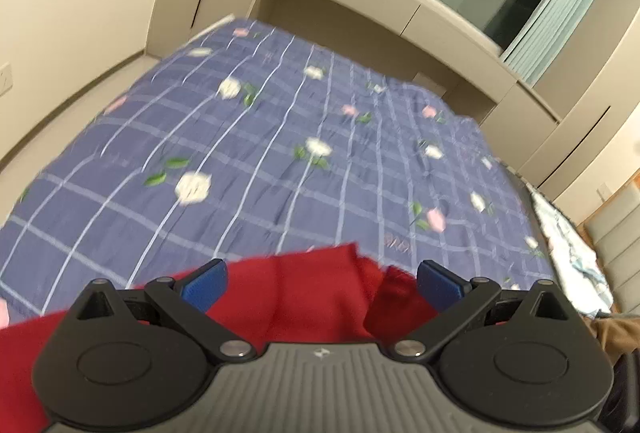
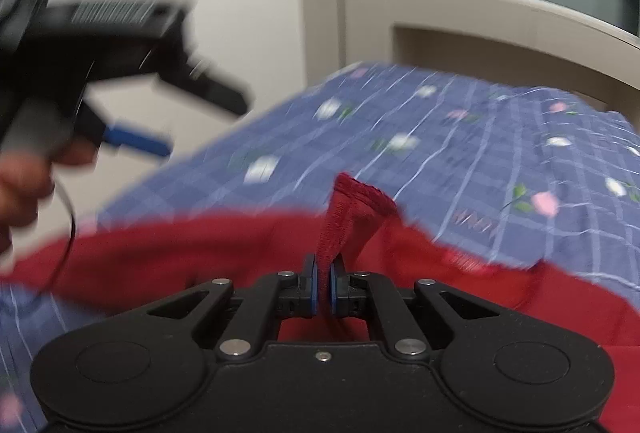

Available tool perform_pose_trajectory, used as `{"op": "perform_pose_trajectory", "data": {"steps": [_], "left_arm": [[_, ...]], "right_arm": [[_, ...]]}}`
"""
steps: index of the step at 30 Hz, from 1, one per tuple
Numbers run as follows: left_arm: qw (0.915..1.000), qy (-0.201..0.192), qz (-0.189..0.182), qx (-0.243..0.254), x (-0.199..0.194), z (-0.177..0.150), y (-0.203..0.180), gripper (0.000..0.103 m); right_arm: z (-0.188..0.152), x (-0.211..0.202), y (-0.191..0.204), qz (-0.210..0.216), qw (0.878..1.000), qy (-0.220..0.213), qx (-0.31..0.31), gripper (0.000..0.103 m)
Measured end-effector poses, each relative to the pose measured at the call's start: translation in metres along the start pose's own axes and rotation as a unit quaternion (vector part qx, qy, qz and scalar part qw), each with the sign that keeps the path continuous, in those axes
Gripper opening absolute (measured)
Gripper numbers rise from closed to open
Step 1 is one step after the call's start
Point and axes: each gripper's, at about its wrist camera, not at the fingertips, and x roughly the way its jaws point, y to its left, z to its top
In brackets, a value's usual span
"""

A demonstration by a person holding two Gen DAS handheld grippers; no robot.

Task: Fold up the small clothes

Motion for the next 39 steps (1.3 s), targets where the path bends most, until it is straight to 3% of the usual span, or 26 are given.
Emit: {"op": "perform_pose_trajectory", "data": {"steps": [5,8,12,18,22,26,27,28,29,32,37,39], "left_arm": [[0.9991,0.04,-0.01,-0.007,0.024,-0.022,0.019,0.102],[0.9974,0.068,-0.023,-0.011,0.038,-0.03,0.019,0.102],[0.9943,0.1,-0.035,-0.013,0.052,-0.039,0.015,0.102],[0.9899,0.138,-0.031,0.008,0.062,-0.049,-0.002,0.096],[0.984,0.178,-0.009,0.003,0.077,-0.062,-0.008,0.08],[0.9805,0.194,0.021,-0.023,0.088,-0.073,-0.007,0.067],[0.981,0.19,0.029,-0.023,0.089,-0.074,-0.008,0.053],[0.9813,0.188,0.038,-0.019,0.089,-0.074,-0.01,0.022],[0.9814,0.186,0.046,-0.015,0.089,-0.074,-0.012,0.01],[0.9842,0.172,0.039,-0.01,0.08,-0.07,-0.02,0.004],[0.9927,0.091,0.026,0.074,0.041,-0.059,-0.047,0.003],[0.9929,0.073,0.038,0.086,0.034,-0.054,-0.051,0.003]], "right_arm": [[-0.034,0.018,0.03,0.001,0.997,0.042,-0.062,0.008],[-0.043,0.016,0.033,0.014,0.997,0.049,-0.059,0.02],[-0.05,-0.011,0.017,0.022,0.999,0.03,-0.028,0.054],[-0.071,-0.063,-0.037,-0.03,0.998,0.01,0.053,0.076],[-0.085,-0.091,-0.077,-0.095,0.99,0.003,0.106,0.081],[-0.103,-0.115,-0.113,-0.161,0.973,-0.004,0.167,0.084],[-0.108,-0.119,-0.121,-0.172,0.968,-0.003,0.18,0.084],[-0.113,-0.122,-0.128,-0.183,0.964,0.0,0.192,0.084],[-0.119,-0.124,-0.134,-0.191,0.96,0.003,0.204,0.084],[-0.131,-0.128,-0.151,-0.203,0.949,0.008,0.242,0.084],[-0.14,-0.14,-0.181,-0.21,0.932,-0.013,0.294,0.084],[-0.137,-0.139,-0.195,-0.211,0.926,-0.019,0.312,0.085]]}}
